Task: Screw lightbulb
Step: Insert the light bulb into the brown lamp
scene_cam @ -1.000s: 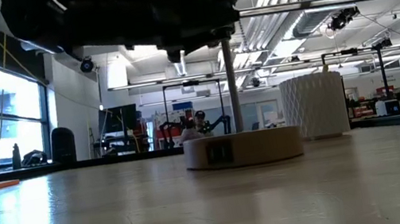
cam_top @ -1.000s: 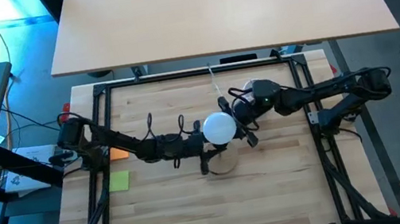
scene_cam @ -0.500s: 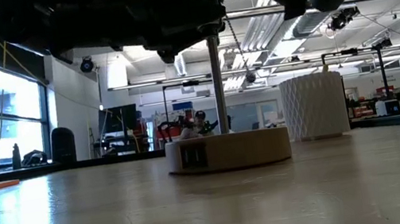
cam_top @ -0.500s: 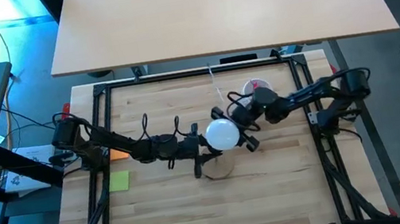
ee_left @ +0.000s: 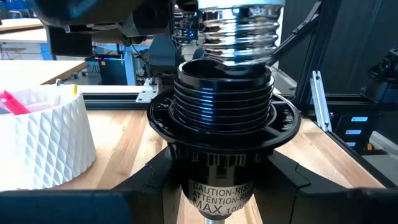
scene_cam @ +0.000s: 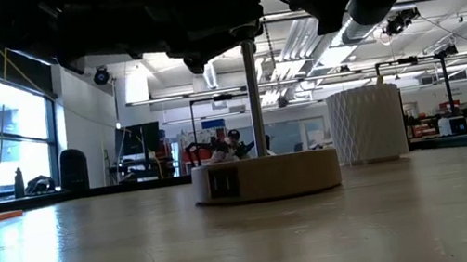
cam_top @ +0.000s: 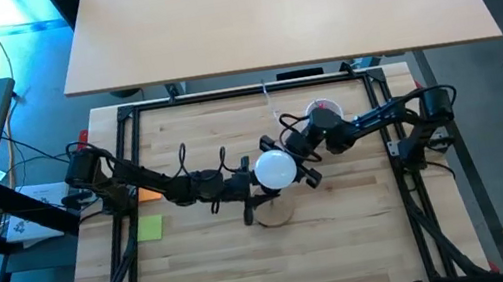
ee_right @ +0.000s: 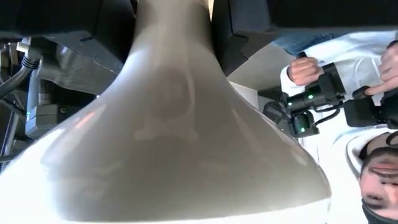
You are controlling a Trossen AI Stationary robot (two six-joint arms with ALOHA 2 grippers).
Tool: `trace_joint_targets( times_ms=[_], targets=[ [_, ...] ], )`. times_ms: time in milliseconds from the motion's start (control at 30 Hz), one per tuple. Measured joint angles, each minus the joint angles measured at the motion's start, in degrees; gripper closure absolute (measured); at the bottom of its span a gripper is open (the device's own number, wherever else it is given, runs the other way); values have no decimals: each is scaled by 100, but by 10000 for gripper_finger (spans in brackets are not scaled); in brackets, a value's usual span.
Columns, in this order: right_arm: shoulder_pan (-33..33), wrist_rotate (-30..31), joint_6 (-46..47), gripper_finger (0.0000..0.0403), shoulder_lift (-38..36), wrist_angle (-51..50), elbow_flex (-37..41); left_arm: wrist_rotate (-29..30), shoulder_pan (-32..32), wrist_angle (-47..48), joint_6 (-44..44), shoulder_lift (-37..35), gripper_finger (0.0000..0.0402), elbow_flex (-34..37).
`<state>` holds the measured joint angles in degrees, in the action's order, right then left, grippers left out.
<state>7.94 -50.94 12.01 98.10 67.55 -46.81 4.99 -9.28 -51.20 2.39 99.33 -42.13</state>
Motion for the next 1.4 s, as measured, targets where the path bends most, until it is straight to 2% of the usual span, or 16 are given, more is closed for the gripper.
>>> trace_joint_targets(
  times_ms=[333, 700, 900, 1200, 1400],
  targets=[
    [62, 128, -21, 257, 15, -106, 5, 18, -22, -75, -36, 9, 261, 7],
    [-58, 257, -352, 257, 6, -688, -2, 6, -26, -107, -26, 13, 261, 9],
    [-58, 451, -431, 259, -7, -904, -7, 379, -168, -100, -72, 13, 261, 11],
    [-399, 1521, -667, 261, -39, -1446, -5, 1126, -337, -61, -187, 11, 261, 9],
    [-669, 2913, -1040, 265, -619, -1450, 603, 1608, -449, 408, -161, -219, 262, -5]
  ],
)
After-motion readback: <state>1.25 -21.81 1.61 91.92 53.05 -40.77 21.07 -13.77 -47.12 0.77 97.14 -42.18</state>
